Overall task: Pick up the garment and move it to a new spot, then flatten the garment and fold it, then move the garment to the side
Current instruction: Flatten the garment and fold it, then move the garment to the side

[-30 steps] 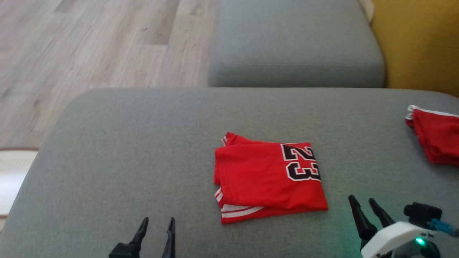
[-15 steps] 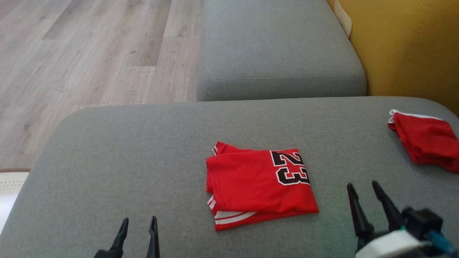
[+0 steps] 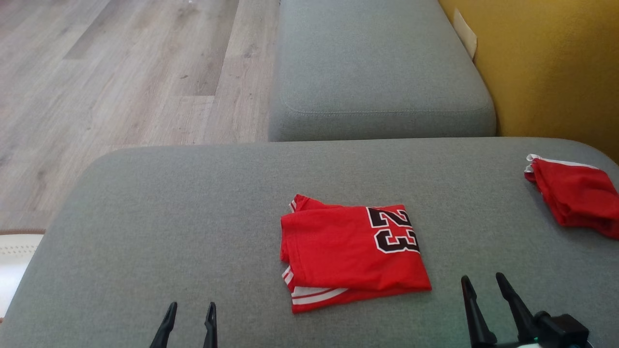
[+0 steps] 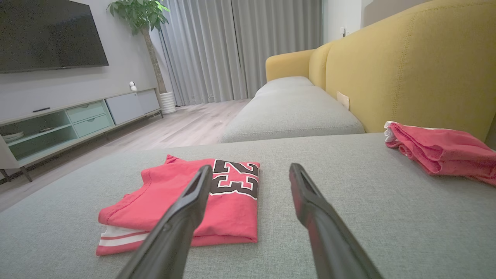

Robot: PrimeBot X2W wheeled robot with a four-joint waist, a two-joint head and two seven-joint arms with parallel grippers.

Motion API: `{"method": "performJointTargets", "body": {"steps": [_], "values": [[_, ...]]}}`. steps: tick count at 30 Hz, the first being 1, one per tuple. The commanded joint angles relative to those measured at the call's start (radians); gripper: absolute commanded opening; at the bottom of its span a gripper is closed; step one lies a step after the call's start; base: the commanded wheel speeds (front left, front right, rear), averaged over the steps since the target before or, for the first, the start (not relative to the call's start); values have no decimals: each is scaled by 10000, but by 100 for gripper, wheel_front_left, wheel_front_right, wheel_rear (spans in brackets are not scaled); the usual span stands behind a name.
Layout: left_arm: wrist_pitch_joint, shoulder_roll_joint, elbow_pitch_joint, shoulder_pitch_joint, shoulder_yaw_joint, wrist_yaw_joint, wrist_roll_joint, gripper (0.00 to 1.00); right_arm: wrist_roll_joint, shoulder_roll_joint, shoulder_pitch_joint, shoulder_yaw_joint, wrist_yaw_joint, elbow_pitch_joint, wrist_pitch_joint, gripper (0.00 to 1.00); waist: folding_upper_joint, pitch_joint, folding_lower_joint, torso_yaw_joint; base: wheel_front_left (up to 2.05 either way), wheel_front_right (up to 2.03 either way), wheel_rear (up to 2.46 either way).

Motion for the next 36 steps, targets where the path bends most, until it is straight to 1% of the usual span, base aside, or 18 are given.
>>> {"method": "performJointTargets", "body": {"steps": [1,16,36], "values": [[-122,-105,-364,-468,336,68,34,100,-68,-93,-258,203,-9,-369,-138,100,0,8,0,5,0,0,0],[-122,-105,-148,-633,258,136,25,100,-103,73,-326,296,-9,-262,-139,100,0,45,0,139,0,0,0],[-122,-105,-118,-726,215,257,-4,100,-112,166,-293,374,-9,-271,-139,100,0,252,0,-86,0,0,0]]}}
